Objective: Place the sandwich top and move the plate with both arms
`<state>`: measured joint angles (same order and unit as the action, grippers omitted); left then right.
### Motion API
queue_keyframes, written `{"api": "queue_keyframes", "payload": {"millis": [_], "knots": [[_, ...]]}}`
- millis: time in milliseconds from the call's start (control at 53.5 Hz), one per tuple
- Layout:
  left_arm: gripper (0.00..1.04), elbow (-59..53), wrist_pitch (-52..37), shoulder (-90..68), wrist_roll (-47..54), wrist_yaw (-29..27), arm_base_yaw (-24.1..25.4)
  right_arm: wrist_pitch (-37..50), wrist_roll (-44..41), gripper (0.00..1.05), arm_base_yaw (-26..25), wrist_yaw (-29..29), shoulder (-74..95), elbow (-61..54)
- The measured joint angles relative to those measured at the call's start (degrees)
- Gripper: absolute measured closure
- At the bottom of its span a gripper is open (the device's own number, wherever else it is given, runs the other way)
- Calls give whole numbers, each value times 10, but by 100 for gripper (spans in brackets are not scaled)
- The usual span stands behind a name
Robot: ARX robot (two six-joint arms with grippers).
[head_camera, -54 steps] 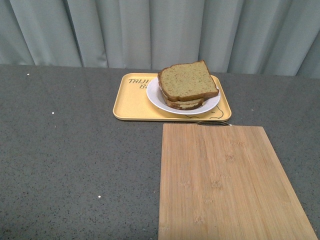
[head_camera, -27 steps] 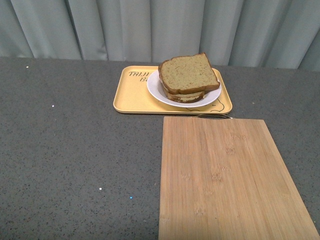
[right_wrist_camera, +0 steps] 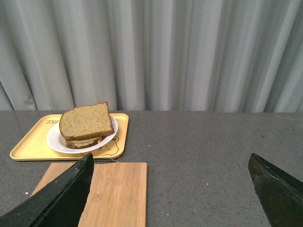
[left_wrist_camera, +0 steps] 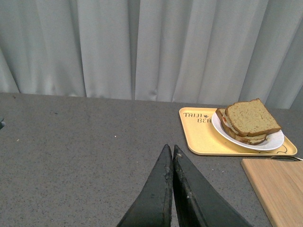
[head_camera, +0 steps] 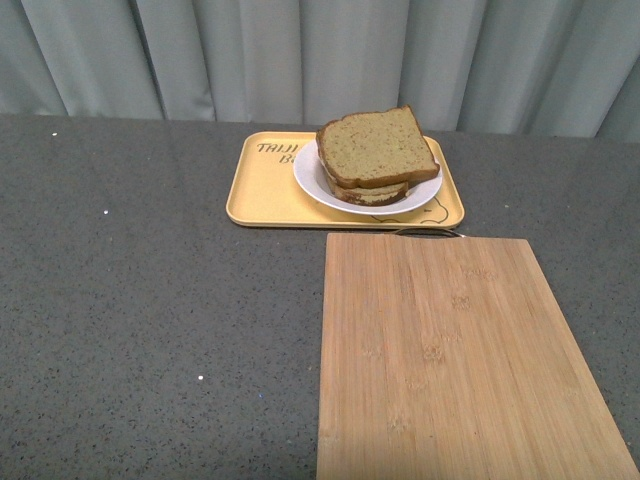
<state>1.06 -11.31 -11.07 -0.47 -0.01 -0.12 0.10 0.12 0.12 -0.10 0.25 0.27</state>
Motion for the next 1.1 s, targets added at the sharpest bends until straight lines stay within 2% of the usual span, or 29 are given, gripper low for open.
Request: {"api": "queue_keyframes", "payload": {"millis": [112, 206, 430, 505, 972, 1103], "knots": [[101, 0, 15, 14, 0, 0, 0, 0, 0, 9, 0, 0, 0, 0], [101, 0, 102, 81, 0, 0, 0, 0, 0, 9, 0, 0, 0, 0], [101, 0, 112, 107, 0, 0, 0, 0, 0, 9, 0, 0, 0, 0], [81, 0, 112, 108, 0, 0, 0, 0, 0, 9, 0, 0, 0, 0], [7, 0, 112, 108, 0, 0, 0, 0, 0, 9, 0, 0, 0, 0], [7, 0, 112, 108, 1, 0, 0, 0, 0, 9, 0, 0, 0, 0]]}}
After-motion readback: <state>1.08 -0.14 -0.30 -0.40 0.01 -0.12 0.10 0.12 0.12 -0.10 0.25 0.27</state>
